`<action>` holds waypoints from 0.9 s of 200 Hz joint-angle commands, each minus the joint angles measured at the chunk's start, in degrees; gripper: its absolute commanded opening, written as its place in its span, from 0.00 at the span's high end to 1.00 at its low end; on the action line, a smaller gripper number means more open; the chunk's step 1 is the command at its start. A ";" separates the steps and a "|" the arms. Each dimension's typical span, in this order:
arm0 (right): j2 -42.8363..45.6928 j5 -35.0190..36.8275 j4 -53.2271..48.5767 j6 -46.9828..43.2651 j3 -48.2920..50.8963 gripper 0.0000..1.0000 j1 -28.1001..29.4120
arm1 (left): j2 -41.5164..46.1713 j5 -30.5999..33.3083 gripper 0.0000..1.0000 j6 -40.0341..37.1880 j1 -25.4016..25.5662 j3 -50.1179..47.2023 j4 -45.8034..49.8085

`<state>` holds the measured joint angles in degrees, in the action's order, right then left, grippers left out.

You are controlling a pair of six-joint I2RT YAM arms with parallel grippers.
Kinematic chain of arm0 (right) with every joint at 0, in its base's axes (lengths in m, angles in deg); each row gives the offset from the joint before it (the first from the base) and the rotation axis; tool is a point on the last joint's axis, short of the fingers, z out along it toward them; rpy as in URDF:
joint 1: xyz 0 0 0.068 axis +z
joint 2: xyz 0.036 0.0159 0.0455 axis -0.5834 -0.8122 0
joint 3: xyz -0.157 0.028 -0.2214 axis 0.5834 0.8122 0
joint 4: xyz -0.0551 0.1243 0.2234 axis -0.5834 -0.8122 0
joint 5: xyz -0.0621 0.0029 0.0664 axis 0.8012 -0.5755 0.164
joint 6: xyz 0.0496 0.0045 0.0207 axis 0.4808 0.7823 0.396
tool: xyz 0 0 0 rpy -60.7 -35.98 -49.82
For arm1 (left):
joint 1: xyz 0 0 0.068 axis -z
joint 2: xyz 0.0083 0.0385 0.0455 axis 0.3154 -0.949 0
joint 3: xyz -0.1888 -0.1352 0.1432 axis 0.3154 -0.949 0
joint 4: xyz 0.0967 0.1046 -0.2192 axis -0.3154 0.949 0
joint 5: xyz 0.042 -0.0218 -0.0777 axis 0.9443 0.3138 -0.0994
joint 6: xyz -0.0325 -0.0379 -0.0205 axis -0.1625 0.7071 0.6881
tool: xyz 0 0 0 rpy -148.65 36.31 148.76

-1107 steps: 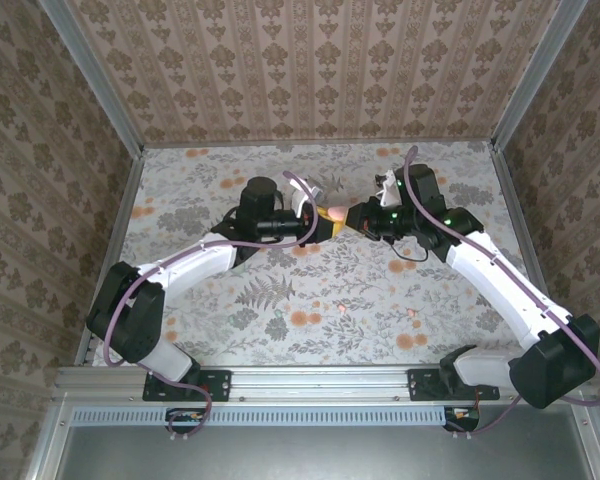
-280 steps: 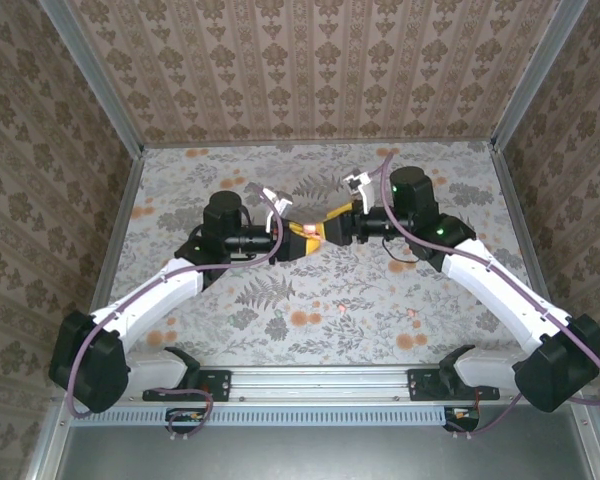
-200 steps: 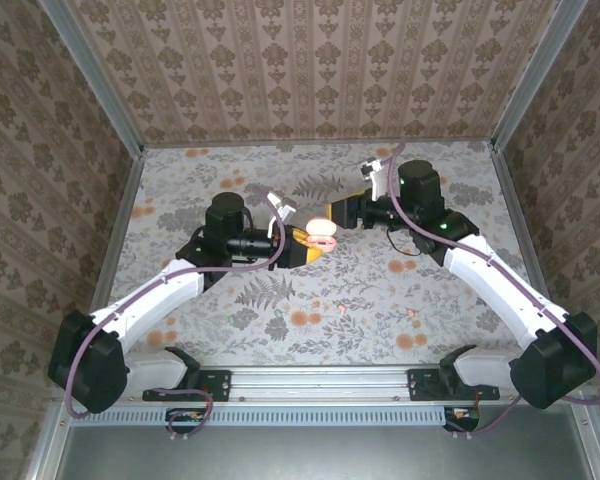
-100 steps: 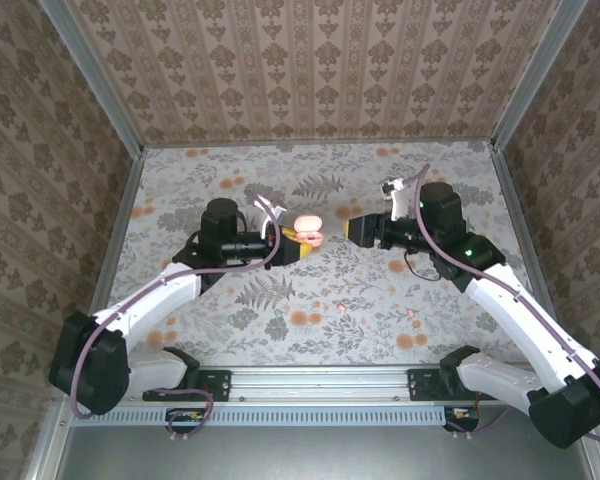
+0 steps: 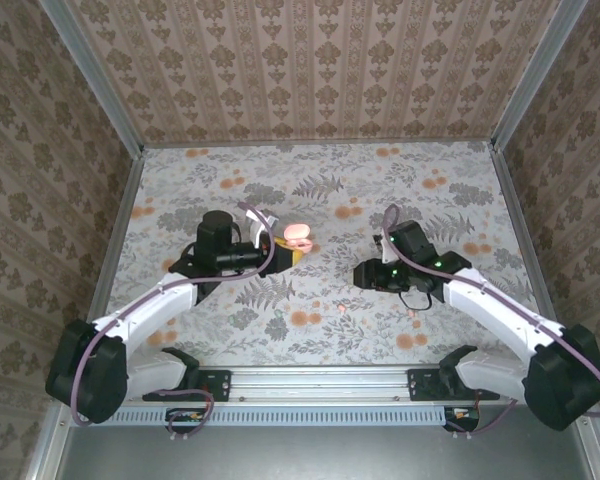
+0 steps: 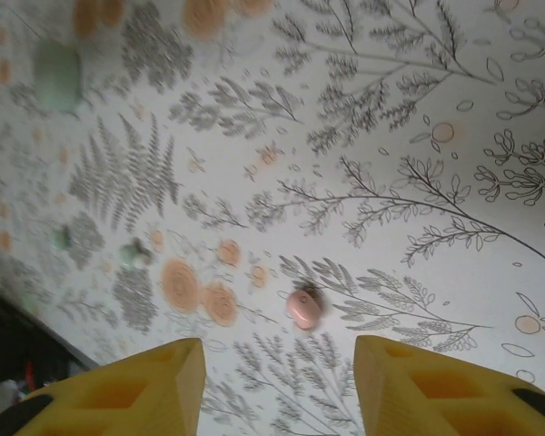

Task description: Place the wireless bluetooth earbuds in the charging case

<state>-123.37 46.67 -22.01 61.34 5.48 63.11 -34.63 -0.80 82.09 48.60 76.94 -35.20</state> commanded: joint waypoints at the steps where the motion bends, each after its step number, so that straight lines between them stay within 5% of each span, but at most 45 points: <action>1: -3.35 1.72 -2.01 -4.34 -0.56 0.56 1.58 | 1.56 0.11 1.00 -1.56 -0.49 -0.92 -0.86; 77: -18.17 2.17 -3.88 -16.26 -6.78 0.61 8.56 | 2.77 0.72 1.00 -2.67 -0.60 -2.18 1.01; 180: -27.99 5.96 -6.36 -18.14 -10.42 0.60 13.07 | 3.56 0.72 1.00 -3.71 -1.30 -3.50 1.56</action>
<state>-149.64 50.12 -25.99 44.36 -2.94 75.37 -32.64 0.07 79.97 47.88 73.92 -33.52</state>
